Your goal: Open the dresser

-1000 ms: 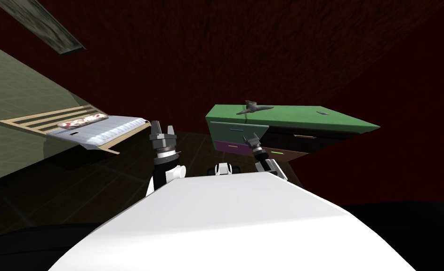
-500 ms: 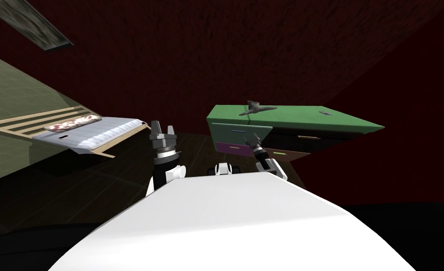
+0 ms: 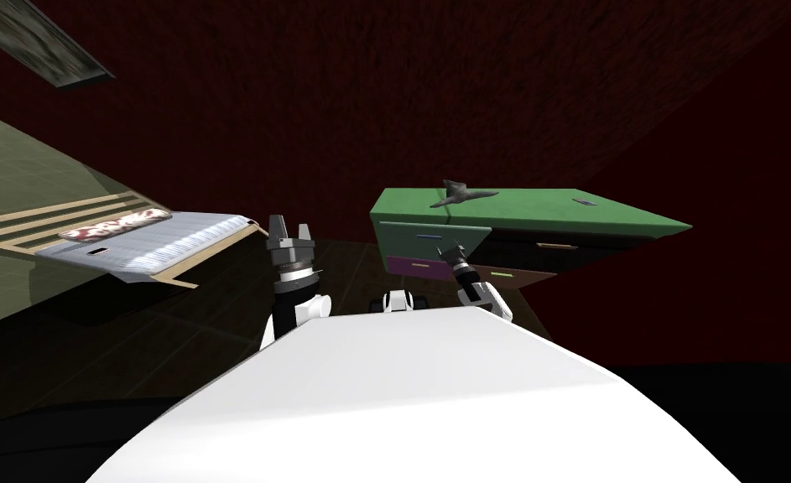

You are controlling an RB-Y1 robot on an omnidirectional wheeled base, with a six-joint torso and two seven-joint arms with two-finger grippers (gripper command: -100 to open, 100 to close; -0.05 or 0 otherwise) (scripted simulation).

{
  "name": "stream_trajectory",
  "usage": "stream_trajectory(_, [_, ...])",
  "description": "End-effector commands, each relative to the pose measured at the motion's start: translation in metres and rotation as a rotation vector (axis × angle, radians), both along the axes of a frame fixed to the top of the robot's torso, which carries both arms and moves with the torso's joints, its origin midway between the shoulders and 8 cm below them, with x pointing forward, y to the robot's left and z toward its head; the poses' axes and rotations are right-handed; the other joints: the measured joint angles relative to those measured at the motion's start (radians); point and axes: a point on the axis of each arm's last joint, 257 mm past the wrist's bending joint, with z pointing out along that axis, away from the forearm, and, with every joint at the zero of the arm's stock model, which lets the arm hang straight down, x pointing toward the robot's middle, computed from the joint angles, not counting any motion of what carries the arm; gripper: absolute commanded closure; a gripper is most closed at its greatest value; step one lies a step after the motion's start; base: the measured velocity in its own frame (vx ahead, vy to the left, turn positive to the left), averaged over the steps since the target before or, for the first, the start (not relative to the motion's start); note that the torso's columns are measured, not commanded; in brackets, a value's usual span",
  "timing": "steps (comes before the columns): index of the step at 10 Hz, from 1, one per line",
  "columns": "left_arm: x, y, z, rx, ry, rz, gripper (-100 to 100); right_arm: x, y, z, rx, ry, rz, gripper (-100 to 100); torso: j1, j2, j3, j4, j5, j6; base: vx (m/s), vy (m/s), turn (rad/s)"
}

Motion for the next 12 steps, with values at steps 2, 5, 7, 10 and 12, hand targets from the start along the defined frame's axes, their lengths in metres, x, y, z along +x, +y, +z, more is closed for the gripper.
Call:
stream_trajectory(2, [0.0, 0.0, 0.0, 0.0, 0.0, 0.0, 0, 0.002, -0.01, -0.011, -0.136, 0.018, -0.023, -100, -0.001, 0.0, 0.0, 0.0, 0.0, 0.0, 0.06, 0.055, -0.033])
stream_trajectory(5, [0.0, 0.0, 0.0, 0.0, 0.0, 0.0, 0, 0.003, -0.022, -0.024, -0.269, 0.043, -0.049, -100, -0.001, 0.0, 0.0, 0.0, 0.0, 0.0, 0.071, 0.062, -0.033])
stream_trajectory(7, [0.0, 0.0, 0.0, 0.0, 0.0, 0.0, 0, 0.004, -0.027, -0.03, -0.335, 0.054, -0.061, -100, -0.001, 0.001, 0.0, 0.0, 0.0, 0.0, 0.056, 0.052, -0.025])
stream_trajectory(10, [0.0, 0.0, 0.0, 0.0, 0.0, 0.0, 0, 0.005, -0.033, -0.041, -0.434, 0.077, -0.084, -100, 0.0, 0.0, -0.001, 0.0, 0.0, 0.0, 0.08, 0.062, -0.03])
stream_trajectory(12, [0.0, 0.0, 0.0, 0.0, 0.0, 0.0, 0, 0.005, -0.033, -0.052, -0.487, 0.098, -0.106, -100, 0.0, 0.0, 0.0, 0.0, 0.0, 0.0, 0.077, 0.068, -0.033])
